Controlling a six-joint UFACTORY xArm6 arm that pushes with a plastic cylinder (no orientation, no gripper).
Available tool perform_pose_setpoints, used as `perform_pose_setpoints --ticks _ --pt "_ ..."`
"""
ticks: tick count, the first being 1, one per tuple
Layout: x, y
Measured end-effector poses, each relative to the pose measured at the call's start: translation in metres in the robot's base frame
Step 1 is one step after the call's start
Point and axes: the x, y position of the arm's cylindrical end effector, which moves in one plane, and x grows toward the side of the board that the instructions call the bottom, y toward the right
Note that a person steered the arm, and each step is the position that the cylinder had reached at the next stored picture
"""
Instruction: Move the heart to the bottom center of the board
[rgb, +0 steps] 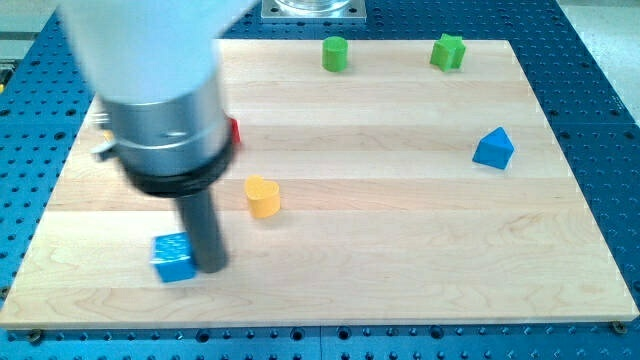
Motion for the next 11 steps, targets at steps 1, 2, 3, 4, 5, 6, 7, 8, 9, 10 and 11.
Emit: perform_pose_setpoints --ticks 1,2,3,4,5,6,7,8,9,10,11 --pt "0.011 -0.036" --pt "0.011 -0.052" --pt "0.01 -0.068" --pt "0.009 -0.06" --pt "0.009 -0.05" --pt "0.009 -0.041" --pt "0.009 -0.034" --pt "0.009 -0.019" --pt "0.009 -0.003" --pt "0.009 0.016" --pt "-0.019 0.018"
